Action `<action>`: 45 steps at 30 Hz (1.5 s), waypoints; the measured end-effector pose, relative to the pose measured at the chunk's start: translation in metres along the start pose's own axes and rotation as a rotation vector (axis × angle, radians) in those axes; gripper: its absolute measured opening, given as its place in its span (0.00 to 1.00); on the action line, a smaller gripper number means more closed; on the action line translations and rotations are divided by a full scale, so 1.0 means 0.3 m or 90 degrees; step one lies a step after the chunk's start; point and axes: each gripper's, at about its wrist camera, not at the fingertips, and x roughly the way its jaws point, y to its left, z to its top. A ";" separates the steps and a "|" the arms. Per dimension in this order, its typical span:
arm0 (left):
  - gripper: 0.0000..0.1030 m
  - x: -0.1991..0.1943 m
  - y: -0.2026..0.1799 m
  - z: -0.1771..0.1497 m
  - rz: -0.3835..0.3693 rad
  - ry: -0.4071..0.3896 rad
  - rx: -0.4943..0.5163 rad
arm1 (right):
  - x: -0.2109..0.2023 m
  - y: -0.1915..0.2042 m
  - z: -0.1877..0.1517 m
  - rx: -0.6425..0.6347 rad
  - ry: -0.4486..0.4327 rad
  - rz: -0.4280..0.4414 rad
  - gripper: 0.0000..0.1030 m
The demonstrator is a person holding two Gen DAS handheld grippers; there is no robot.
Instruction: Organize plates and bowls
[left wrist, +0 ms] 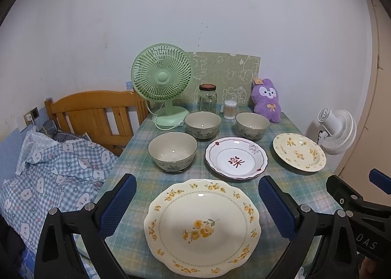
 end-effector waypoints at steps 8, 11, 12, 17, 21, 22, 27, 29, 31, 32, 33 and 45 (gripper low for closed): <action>0.97 0.005 -0.013 -0.009 0.008 -0.009 0.005 | 0.006 -0.006 0.005 0.001 -0.005 0.005 0.99; 0.96 0.007 -0.016 -0.011 0.007 -0.009 0.006 | 0.013 -0.008 0.004 0.001 -0.003 0.009 0.99; 0.96 0.008 -0.017 -0.011 0.008 -0.009 0.006 | 0.012 -0.007 0.001 0.000 -0.004 0.010 0.99; 0.96 0.005 -0.019 -0.016 0.013 -0.012 0.009 | 0.014 -0.008 -0.004 -0.001 -0.006 0.012 0.98; 0.96 0.005 -0.024 -0.020 0.017 -0.014 0.011 | 0.015 -0.008 -0.006 0.000 -0.005 0.014 0.98; 0.96 0.005 -0.025 -0.020 0.018 -0.015 0.012 | 0.014 -0.007 -0.007 0.000 -0.005 0.014 0.98; 0.96 0.004 -0.026 -0.025 0.021 -0.015 0.015 | 0.016 -0.004 -0.010 0.002 -0.004 0.017 0.98; 0.95 0.006 -0.021 -0.025 0.024 -0.013 0.017 | 0.022 0.005 -0.007 0.002 -0.003 0.020 0.98; 0.95 0.013 -0.011 -0.024 0.027 -0.009 0.018 | 0.029 0.012 -0.008 -0.001 0.000 0.024 0.97; 0.95 0.017 -0.004 -0.022 0.027 -0.007 0.017 | 0.032 0.018 -0.008 -0.003 0.001 0.026 0.96; 0.95 0.021 0.000 -0.020 0.028 -0.005 0.017 | 0.037 0.030 -0.005 -0.005 0.003 0.028 0.96; 0.83 0.156 0.089 -0.003 0.020 0.046 0.035 | 0.161 0.154 0.018 -0.007 0.063 0.033 0.90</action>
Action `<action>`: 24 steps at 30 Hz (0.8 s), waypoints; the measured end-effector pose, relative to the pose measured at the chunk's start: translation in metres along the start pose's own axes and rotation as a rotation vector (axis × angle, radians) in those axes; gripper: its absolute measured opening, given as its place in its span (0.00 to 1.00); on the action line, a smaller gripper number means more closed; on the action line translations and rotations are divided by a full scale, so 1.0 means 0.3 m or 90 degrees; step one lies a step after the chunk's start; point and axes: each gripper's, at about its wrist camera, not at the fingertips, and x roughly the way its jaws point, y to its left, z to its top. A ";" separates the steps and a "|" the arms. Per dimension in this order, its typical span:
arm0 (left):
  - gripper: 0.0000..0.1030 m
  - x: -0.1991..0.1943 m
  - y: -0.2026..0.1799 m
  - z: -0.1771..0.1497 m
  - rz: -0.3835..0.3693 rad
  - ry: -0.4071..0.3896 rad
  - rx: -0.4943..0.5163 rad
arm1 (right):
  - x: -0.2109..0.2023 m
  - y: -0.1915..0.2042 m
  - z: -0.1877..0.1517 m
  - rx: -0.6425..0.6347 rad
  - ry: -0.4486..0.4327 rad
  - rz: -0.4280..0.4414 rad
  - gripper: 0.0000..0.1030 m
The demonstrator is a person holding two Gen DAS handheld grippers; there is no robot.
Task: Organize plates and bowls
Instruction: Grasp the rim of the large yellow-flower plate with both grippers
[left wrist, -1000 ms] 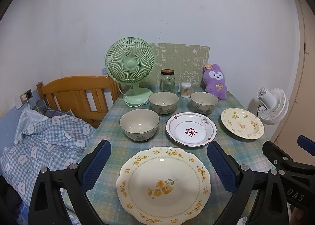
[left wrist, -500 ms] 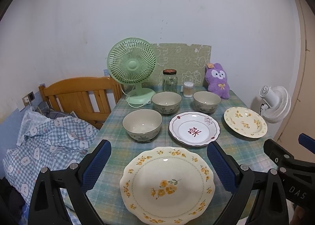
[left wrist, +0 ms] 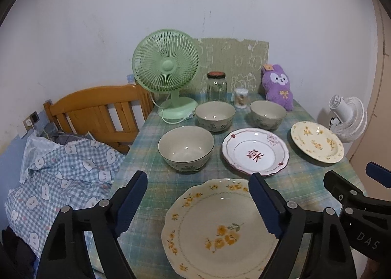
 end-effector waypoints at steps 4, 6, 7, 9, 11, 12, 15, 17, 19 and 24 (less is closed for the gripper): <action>0.83 0.073 0.031 -0.011 -0.005 0.029 0.009 | 0.073 0.049 -0.002 -0.001 0.030 0.001 0.87; 0.80 0.115 0.044 -0.028 -0.006 0.045 0.013 | 0.121 0.077 -0.011 -0.004 0.049 0.001 0.86; 0.78 0.132 0.046 -0.032 -0.007 0.053 0.014 | 0.142 0.089 -0.017 -0.005 0.058 0.000 0.84; 0.77 0.179 0.060 -0.055 -0.013 0.076 0.011 | 0.187 0.111 -0.035 -0.007 0.077 -0.002 0.83; 0.76 0.222 0.073 -0.078 -0.017 0.098 0.008 | 0.235 0.133 -0.056 -0.008 0.099 -0.007 0.82; 0.76 0.245 0.078 -0.090 -0.018 0.110 0.005 | 0.253 0.140 -0.065 -0.008 0.107 -0.007 0.81; 0.76 0.294 0.095 -0.130 -0.025 0.142 -0.008 | 0.316 0.158 -0.096 -0.009 0.134 -0.012 0.80; 0.76 0.323 0.101 -0.150 -0.028 0.161 -0.009 | 0.346 0.163 -0.114 -0.006 0.145 -0.015 0.80; 0.75 0.352 0.106 -0.162 -0.033 0.177 -0.008 | 0.379 0.168 -0.132 -0.003 0.163 -0.019 0.79; 0.74 0.398 0.096 -0.190 -0.051 0.207 0.000 | 0.435 0.174 -0.156 0.006 0.204 -0.027 0.75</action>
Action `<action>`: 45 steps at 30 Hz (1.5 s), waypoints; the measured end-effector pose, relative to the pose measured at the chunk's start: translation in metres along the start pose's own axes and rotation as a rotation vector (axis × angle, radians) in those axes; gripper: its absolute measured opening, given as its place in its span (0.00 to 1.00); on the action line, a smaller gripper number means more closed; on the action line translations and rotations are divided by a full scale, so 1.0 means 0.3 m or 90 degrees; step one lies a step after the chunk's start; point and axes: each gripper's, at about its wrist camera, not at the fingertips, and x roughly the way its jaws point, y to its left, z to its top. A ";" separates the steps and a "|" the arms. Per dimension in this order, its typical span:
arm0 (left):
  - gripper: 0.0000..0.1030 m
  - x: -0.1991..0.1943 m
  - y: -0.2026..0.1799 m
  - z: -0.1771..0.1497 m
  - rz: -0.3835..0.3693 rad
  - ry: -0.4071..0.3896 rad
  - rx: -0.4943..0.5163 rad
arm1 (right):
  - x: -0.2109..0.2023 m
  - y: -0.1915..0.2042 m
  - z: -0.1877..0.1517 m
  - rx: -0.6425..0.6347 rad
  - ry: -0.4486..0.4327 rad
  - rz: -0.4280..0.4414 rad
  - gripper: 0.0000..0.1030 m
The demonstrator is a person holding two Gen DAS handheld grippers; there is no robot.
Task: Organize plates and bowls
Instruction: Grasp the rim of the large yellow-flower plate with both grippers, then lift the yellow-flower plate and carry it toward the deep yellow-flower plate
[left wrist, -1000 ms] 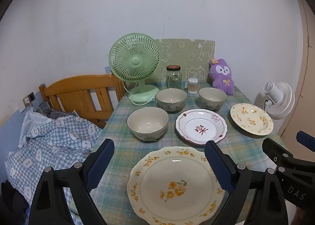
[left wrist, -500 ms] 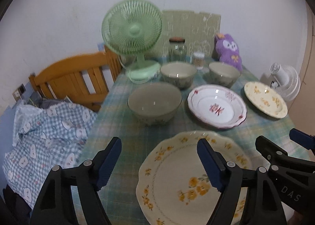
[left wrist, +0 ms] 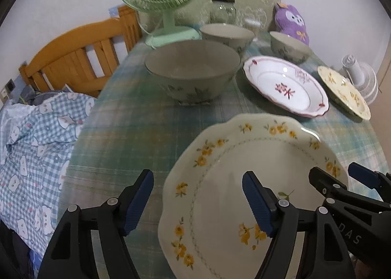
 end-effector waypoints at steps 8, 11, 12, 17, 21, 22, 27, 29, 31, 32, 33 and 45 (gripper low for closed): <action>0.57 0.060 0.010 -0.005 -0.011 0.051 0.004 | 0.053 0.018 -0.006 -0.004 0.047 -0.004 0.64; 0.57 0.064 0.010 -0.002 -0.013 0.060 0.012 | 0.050 0.018 -0.006 0.002 0.050 -0.008 0.64; 0.57 0.066 0.009 -0.002 -0.014 0.063 0.015 | 0.050 0.019 -0.006 0.003 0.052 -0.010 0.64; 0.58 0.073 0.010 0.009 -0.026 0.079 0.022 | 0.045 0.020 0.001 0.019 0.074 -0.023 0.64; 0.58 0.069 0.014 0.022 -0.038 0.101 0.012 | 0.028 0.018 0.005 0.022 0.084 -0.027 0.64; 0.58 0.068 0.013 0.026 -0.040 0.104 0.010 | 0.021 0.016 0.008 0.022 0.086 -0.028 0.64; 0.60 0.029 -0.020 0.052 -0.061 0.104 0.013 | -0.030 -0.032 0.021 0.050 0.086 -0.029 0.64; 0.60 0.013 -0.045 0.061 -0.067 0.100 0.021 | -0.053 -0.060 0.025 0.063 0.082 -0.033 0.64; 0.61 0.003 -0.076 0.070 -0.073 0.098 0.029 | -0.066 -0.081 0.031 0.069 0.075 -0.037 0.64; 0.61 -0.002 -0.096 0.074 -0.075 0.096 0.033 | -0.070 -0.095 0.032 0.071 0.073 -0.039 0.64; 0.61 -0.005 -0.109 0.075 -0.076 0.094 0.036 | -0.073 -0.117 0.035 0.075 0.071 -0.040 0.64; 0.61 0.021 -0.404 0.069 -0.057 0.098 0.033 | -0.034 -0.423 0.054 0.067 0.070 -0.029 0.64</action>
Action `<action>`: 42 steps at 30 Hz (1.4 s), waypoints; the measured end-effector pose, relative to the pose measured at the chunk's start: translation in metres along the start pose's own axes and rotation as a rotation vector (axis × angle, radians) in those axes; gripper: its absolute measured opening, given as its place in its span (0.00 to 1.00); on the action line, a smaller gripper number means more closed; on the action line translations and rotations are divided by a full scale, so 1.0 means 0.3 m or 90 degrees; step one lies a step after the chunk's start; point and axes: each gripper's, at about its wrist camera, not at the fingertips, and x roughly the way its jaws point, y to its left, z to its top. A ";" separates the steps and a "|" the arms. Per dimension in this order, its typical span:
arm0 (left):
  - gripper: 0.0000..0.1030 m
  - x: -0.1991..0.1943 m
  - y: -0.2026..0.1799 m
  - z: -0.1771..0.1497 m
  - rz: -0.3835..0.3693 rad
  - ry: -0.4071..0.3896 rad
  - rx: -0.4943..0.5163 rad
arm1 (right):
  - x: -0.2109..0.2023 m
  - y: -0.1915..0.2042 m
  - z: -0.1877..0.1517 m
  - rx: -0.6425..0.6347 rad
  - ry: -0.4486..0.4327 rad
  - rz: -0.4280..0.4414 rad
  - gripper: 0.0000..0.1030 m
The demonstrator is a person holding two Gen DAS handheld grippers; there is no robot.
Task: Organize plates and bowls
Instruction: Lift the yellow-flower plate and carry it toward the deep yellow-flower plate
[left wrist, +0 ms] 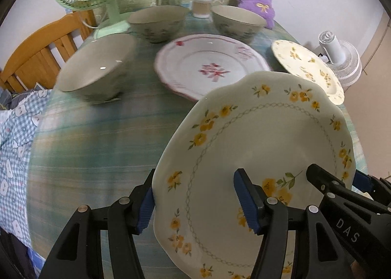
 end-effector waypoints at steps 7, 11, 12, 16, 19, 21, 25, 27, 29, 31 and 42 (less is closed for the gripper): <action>0.61 0.034 -0.195 0.008 0.010 0.008 -0.012 | 0.041 -0.198 0.051 -0.012 0.008 0.005 0.64; 0.61 0.058 -0.276 0.015 0.016 0.014 -0.019 | 0.067 -0.279 0.066 -0.016 0.014 0.009 0.64; 0.61 0.064 -0.293 0.017 0.018 0.014 -0.021 | 0.074 -0.298 0.070 -0.017 0.015 0.009 0.64; 0.62 0.090 -0.359 0.024 0.029 0.014 -0.021 | 0.097 -0.349 0.082 -0.014 0.013 0.005 0.64; 0.63 0.111 -0.389 0.032 0.034 0.014 -0.024 | 0.114 -0.375 0.088 -0.018 0.016 0.007 0.64; 0.63 0.126 -0.402 0.035 0.038 0.017 -0.028 | 0.125 -0.390 0.093 -0.021 0.017 0.013 0.64; 0.63 0.149 -0.412 0.040 0.047 0.029 -0.036 | 0.150 -0.403 0.113 -0.027 0.027 0.028 0.64; 0.63 0.161 -0.410 0.043 0.048 0.038 -0.040 | 0.164 -0.411 0.121 -0.026 0.037 0.041 0.64; 0.65 0.163 -0.410 0.048 0.044 0.037 -0.047 | 0.169 -0.418 0.125 -0.026 0.042 0.050 0.64; 0.68 0.163 -0.409 0.046 0.039 0.039 -0.050 | 0.166 -0.419 0.130 -0.032 0.041 0.054 0.65; 0.77 0.031 -0.395 0.107 0.041 -0.028 -0.011 | 0.008 -0.420 0.159 -0.023 -0.044 0.048 0.72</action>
